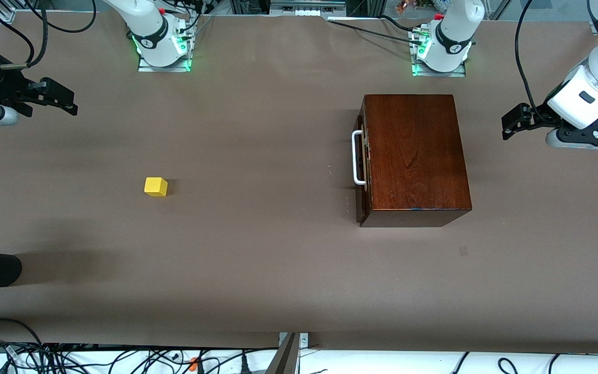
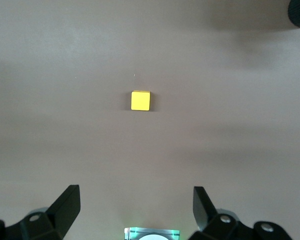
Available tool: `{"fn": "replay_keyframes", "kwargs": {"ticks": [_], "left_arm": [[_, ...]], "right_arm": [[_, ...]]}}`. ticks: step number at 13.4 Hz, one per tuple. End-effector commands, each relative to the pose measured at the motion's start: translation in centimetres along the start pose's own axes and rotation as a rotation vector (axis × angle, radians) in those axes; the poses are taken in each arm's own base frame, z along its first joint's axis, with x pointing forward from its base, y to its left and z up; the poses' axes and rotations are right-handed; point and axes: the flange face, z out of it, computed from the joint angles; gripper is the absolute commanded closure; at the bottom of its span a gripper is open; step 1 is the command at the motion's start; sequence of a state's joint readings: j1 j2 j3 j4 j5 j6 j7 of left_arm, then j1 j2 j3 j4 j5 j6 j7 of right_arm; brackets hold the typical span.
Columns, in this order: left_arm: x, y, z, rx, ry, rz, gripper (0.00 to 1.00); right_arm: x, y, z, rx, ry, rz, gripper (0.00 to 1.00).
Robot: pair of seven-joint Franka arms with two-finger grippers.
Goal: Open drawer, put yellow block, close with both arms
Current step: 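Move the left gripper toward the white drawer handle of the box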
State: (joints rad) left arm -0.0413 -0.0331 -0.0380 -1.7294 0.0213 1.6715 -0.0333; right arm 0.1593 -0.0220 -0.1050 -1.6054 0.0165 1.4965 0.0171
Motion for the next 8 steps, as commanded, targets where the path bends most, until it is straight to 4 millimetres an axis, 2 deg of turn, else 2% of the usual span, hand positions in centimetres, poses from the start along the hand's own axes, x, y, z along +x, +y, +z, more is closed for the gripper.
{"fn": "replay_keyframes", "kwargs": {"ticks": [1,8], "left_arm": [[0.0,-1.03,-0.54,-0.024,-0.007,0.003,0.0],[0.41,-0.87,-0.67,-0.016,-0.019,0.005,0.0]], "right_arm": [[-0.27,0.02,-0.76,0.0,0.0,0.0,0.0],[-0.28,0.1,-0.75,0.001,-0.002,0.001,0.0]]}}
